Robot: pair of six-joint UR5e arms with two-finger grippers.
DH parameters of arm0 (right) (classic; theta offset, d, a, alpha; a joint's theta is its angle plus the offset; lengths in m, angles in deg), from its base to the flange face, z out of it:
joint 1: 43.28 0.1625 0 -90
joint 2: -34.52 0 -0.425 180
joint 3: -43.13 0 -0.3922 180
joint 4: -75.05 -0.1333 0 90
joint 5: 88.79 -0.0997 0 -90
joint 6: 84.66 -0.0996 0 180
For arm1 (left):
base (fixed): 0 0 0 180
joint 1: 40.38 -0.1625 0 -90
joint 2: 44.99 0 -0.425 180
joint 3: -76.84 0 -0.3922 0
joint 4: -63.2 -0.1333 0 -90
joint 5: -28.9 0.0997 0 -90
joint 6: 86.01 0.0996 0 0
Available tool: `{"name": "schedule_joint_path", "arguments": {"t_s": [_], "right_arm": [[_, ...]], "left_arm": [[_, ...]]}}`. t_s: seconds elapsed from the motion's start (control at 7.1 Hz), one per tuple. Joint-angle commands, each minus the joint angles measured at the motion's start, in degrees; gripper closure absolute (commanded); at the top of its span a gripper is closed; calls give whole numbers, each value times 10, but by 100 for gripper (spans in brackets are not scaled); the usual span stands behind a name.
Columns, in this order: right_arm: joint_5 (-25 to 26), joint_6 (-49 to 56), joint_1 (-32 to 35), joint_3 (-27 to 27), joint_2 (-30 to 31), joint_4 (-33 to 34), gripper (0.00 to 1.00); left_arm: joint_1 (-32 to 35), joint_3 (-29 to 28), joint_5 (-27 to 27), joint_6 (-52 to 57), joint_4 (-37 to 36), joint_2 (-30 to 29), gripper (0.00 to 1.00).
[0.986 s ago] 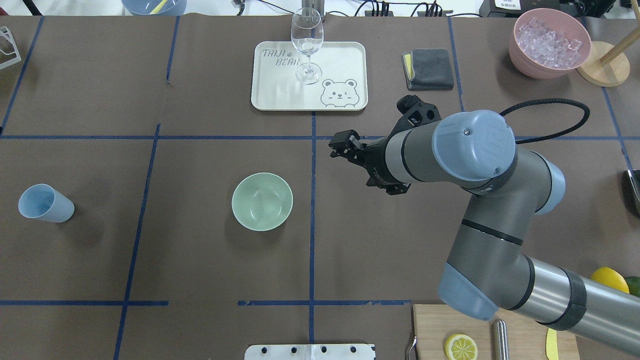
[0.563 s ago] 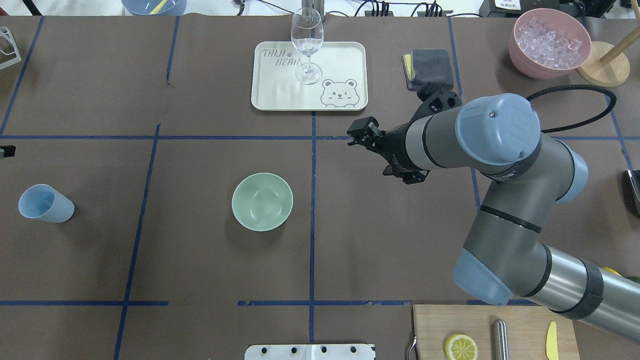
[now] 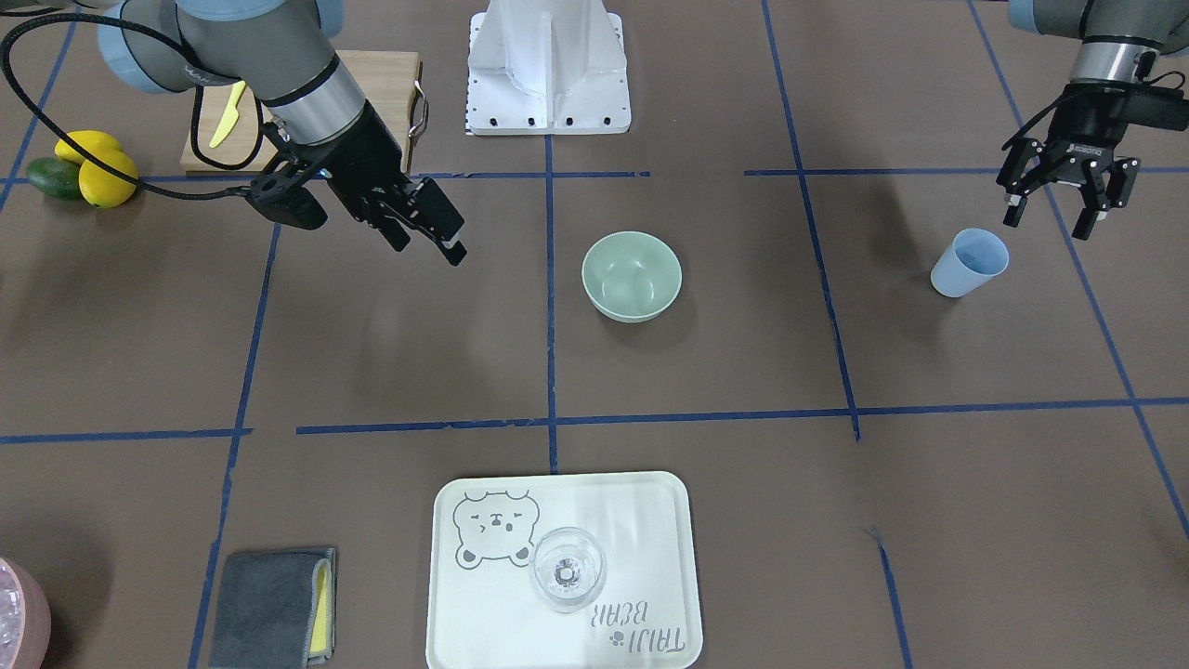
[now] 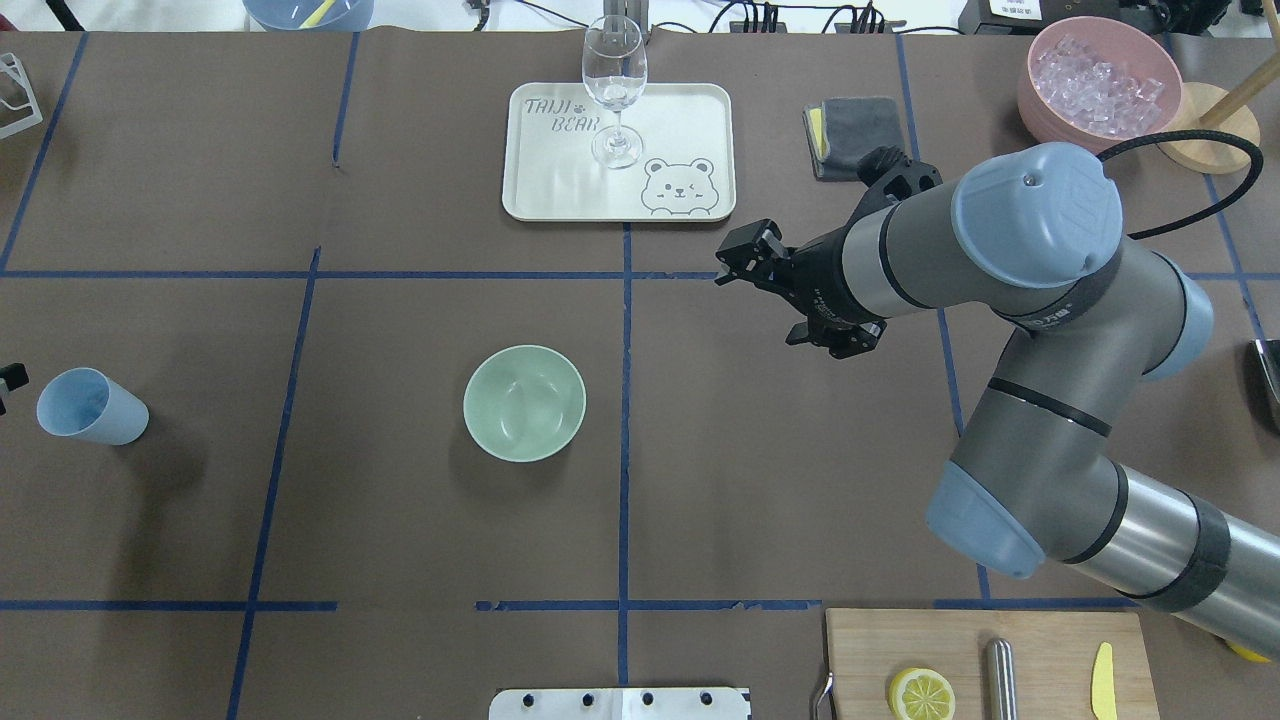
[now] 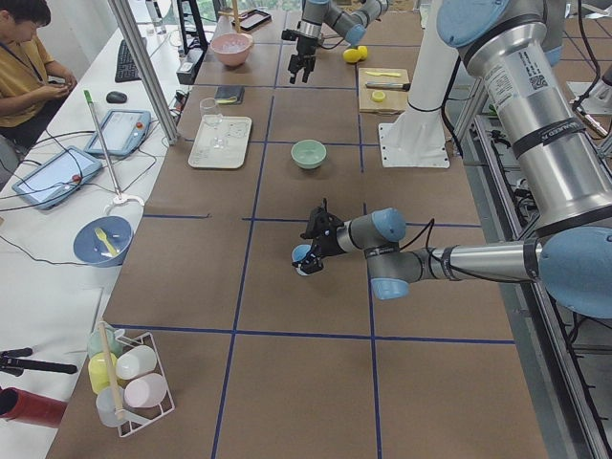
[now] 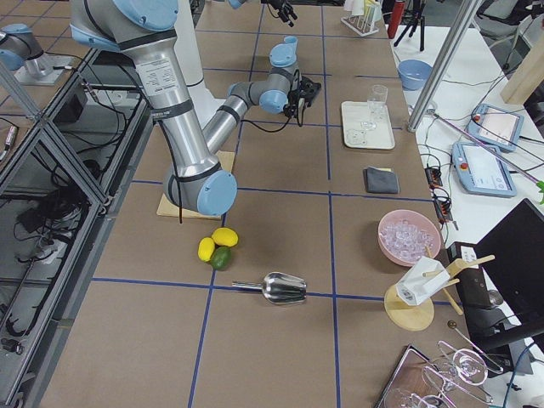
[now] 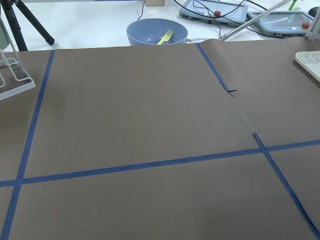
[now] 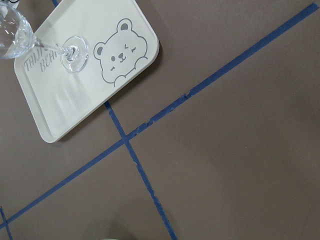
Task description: Pour ice into bowl
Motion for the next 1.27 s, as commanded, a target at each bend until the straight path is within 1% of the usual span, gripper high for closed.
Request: {"name": "schedule_joint_path", "arguments": {"t_s": [0.0, 0.14, 0.28, 0.42, 0.56, 0.7, 0.84, 1.13], "right_arm": [[-1, 0, 0, 2, -2, -1, 0], [-1, 0, 0, 1, 0, -1, 0], [0, 0, 0, 3, -1, -1, 0], [0, 0, 0, 2, -1, -1, 0], [0, 0, 1, 4, -1, -1, 0], [0, 0, 1, 6, 0, -1, 0], [0, 0, 1, 6, 0, -2, 0], [-1, 0, 1, 6, 4, -3, 0]], "left_arm": [[-143, -16, 190, -81, 14, 13, 1], [-167, -17, 217, -94, 14, 13, 1], [-226, -33, 295, -109, 10, 13, 1], [-266, -48, 346, -110, 9, 13, 1], [-293, -53, 382, -111, 7, 12, 1], [-306, -73, 405, -124, 7, 9, 1], [-331, -95, 436, -149, 7, -7, 1], [-345, -127, 466, -150, -1, -44, 1]]}}
